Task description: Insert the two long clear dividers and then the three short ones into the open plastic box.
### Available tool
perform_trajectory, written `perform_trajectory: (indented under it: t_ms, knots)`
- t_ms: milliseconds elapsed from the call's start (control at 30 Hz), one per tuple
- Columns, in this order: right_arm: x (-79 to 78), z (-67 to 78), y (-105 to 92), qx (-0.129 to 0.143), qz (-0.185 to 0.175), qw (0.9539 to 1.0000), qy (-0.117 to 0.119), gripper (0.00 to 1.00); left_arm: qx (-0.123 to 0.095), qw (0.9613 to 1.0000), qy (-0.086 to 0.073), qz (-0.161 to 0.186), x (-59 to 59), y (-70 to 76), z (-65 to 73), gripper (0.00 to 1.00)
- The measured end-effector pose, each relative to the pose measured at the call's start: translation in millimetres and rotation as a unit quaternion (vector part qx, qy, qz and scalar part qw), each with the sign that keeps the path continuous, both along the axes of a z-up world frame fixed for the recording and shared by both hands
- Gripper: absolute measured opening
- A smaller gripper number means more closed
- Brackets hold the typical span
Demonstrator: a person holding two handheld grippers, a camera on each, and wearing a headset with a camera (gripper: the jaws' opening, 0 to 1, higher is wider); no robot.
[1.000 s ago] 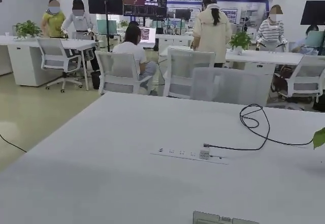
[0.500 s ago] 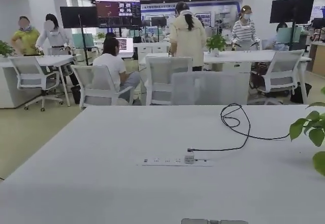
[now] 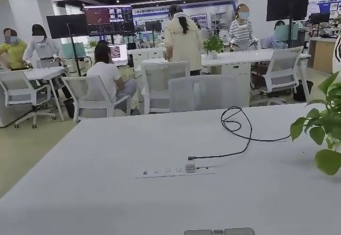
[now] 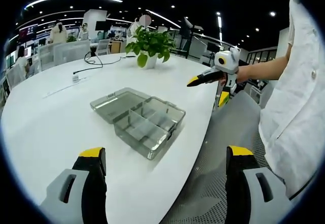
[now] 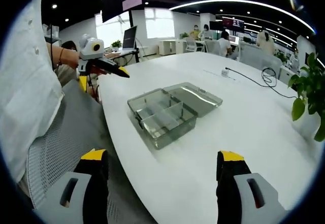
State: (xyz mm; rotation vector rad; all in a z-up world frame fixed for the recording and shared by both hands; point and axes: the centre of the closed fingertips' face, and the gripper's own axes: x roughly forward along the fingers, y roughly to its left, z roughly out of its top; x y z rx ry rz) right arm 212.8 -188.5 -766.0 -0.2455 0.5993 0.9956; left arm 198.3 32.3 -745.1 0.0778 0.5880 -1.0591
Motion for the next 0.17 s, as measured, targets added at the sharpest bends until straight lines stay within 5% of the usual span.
perform_trajectory:
  t_ms: [167]
  knots:
    - [0.7, -0.3, 1.9, 0.002, 0.002, 1.0000, 0.000, 0.89, 0.001, 1.0000, 0.001, 0.001, 0.0, 0.2, -0.2, 1.00]
